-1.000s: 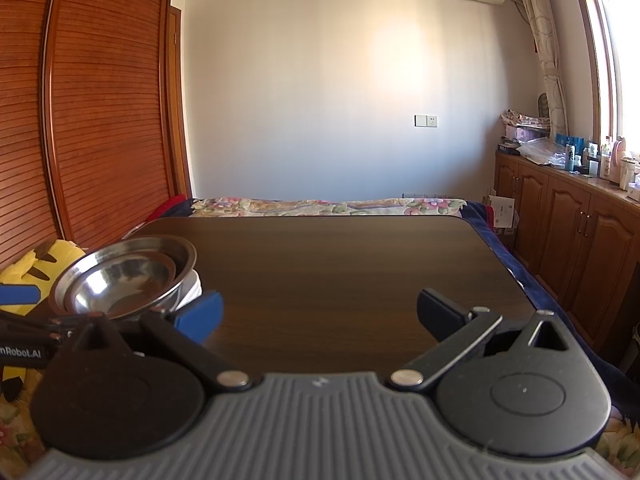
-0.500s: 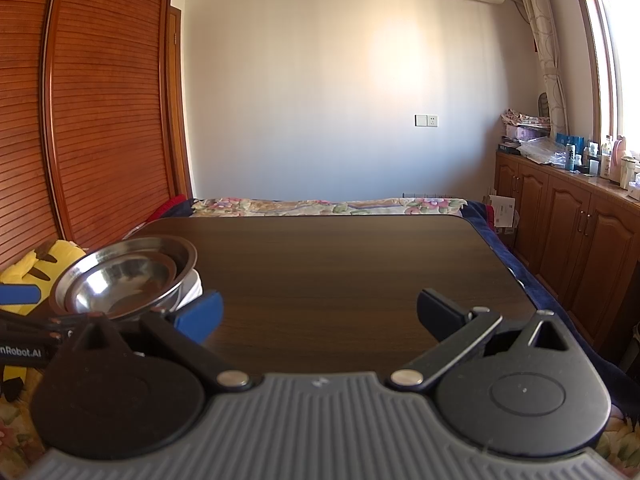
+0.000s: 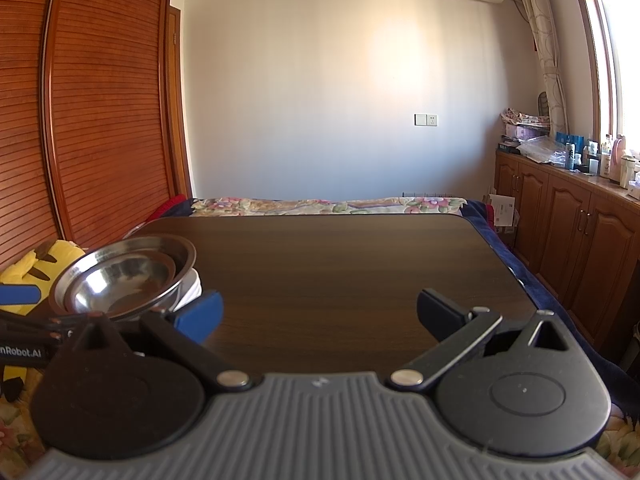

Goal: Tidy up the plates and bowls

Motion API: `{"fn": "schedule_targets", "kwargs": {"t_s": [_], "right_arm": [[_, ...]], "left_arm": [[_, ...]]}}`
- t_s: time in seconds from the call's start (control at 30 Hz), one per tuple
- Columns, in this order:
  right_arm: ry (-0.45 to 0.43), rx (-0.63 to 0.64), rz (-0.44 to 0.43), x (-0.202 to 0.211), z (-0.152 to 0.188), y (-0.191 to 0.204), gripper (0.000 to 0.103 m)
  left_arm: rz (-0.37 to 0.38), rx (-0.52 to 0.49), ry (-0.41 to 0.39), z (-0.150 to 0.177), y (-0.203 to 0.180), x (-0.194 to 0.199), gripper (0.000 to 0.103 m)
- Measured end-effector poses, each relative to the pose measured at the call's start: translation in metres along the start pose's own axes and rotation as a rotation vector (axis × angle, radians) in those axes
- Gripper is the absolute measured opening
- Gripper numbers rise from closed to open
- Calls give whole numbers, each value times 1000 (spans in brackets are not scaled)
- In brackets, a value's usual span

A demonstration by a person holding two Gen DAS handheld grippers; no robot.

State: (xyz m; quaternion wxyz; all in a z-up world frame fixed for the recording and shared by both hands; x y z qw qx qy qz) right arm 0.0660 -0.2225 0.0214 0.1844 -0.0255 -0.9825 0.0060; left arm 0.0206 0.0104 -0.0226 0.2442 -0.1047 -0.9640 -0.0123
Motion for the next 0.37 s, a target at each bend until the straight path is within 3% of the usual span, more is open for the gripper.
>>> {"fn": "schedule_targets", "kwargs": {"t_s": [0.37], "right_arm": [[0,0,0,0,0,-1,103]], "left_arm": [[0,0,1,0,0,0,103]]}}
Point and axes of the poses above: each gripper's, at about its wrist camera, not at the fingertips, and x roughly against the way its jaws point, y to its left, z to its underside, the point moved 1 cm from there along -x, roughly the way its jaws point, and after that the axes turned 10 degrees about z, right-handed, at the moved point
